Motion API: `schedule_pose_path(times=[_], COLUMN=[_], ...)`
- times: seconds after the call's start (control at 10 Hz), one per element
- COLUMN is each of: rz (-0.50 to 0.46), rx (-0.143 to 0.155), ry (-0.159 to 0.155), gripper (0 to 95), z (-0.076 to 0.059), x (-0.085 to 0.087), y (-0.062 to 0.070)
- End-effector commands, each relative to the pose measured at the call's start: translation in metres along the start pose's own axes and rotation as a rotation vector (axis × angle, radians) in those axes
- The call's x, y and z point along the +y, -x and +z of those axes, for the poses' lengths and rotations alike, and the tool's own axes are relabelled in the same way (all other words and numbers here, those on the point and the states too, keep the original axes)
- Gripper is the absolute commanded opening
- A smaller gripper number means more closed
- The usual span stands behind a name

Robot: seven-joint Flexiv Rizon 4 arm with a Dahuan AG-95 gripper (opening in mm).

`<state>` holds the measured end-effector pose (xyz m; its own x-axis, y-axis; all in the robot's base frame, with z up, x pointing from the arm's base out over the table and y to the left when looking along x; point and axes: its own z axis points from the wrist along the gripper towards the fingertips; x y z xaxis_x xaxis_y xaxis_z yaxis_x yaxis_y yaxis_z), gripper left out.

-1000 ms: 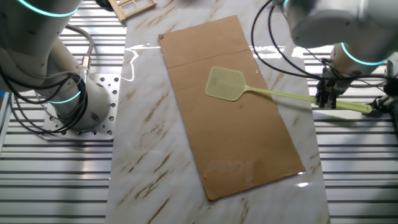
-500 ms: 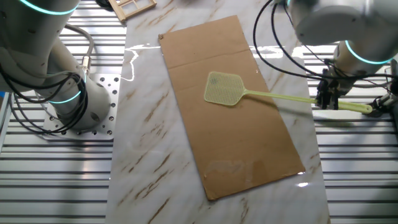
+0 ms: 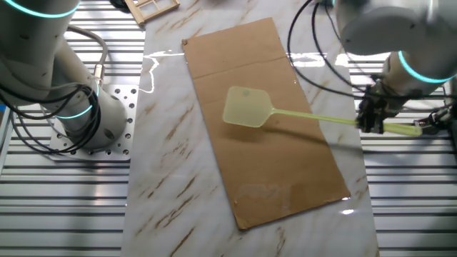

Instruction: Swat with a flyswatter

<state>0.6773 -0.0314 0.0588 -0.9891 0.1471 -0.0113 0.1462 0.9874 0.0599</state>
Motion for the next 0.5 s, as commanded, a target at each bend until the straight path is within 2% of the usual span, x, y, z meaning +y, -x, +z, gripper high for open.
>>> schedule_pose_path(times=[0.1, 0.5], rz=[-0.002, -0.016], rx=[-0.001, -0.010], ry=[-0.002, 0.002], gripper=[0.0, 0.0], z=[0.004, 0.018], x=[-0.006, -0.018], y=[-0.014, -0.047])
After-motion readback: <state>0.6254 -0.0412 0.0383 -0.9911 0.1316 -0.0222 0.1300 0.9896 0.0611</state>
